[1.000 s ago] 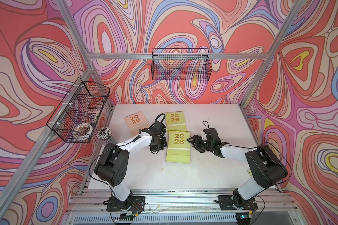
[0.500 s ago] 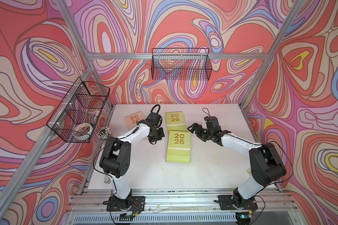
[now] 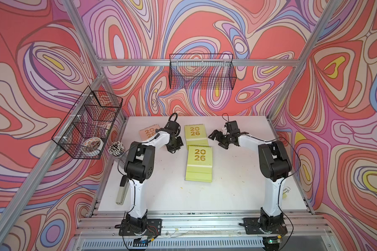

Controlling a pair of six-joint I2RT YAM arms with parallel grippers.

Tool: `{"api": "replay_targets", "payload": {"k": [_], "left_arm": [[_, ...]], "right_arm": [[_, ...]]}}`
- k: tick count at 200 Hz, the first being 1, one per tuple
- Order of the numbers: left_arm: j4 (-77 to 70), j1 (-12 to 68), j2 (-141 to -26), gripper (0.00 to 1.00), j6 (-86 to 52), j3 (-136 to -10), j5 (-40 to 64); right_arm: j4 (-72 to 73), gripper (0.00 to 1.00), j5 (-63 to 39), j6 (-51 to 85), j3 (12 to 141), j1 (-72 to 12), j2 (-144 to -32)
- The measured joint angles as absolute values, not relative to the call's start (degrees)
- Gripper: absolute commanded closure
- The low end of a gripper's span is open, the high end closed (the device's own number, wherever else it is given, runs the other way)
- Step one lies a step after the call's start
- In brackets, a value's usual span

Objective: Stack the calendars
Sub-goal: Pick up the calendar at the center of the board.

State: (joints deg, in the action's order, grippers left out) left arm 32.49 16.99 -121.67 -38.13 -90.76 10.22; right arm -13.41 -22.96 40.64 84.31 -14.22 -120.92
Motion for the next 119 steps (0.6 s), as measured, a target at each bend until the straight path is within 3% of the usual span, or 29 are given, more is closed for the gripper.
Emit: {"api": "replay_targets", "payload": {"k": [119], "left_arm": [[30.55,14.94,-134.43,1.0,-40.95,-106.54,16.86]], "right_arm": [[-17.65,0.02,-32.05,39.72,103.9,-13.52,-135.17]]}}
